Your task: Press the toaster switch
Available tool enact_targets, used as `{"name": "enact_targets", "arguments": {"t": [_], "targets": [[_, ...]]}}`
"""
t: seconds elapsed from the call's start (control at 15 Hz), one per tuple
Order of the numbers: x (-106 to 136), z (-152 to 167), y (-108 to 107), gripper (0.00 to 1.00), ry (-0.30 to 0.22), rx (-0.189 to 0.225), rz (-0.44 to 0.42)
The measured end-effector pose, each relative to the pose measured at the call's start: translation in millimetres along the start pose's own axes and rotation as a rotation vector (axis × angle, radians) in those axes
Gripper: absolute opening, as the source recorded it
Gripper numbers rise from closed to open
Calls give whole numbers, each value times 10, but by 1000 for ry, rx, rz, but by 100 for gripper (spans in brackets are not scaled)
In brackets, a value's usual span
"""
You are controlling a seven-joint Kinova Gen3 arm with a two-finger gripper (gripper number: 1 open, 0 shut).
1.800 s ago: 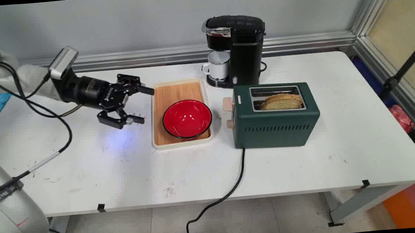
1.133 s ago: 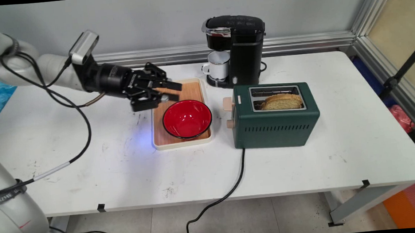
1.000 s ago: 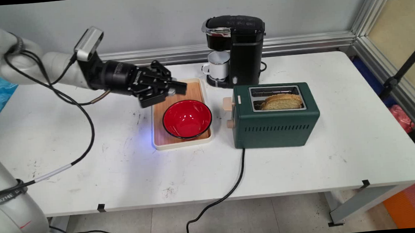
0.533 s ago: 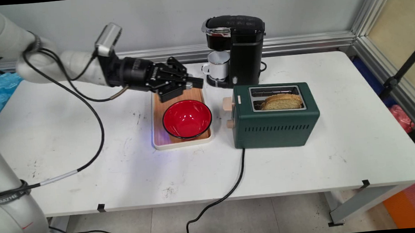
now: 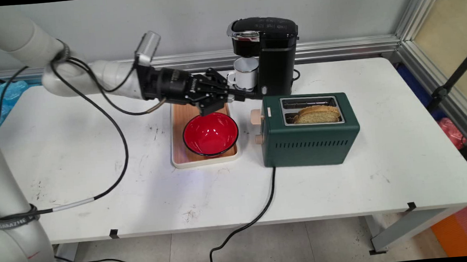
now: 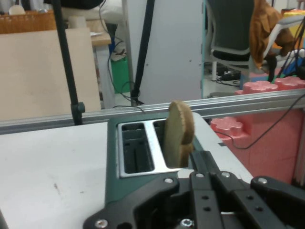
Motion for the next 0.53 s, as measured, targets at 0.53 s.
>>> {"name": "enact_targets", "arguments": {"t": [0.53], "targets": [[-182, 282, -48, 0, -34, 17, -44]]}}
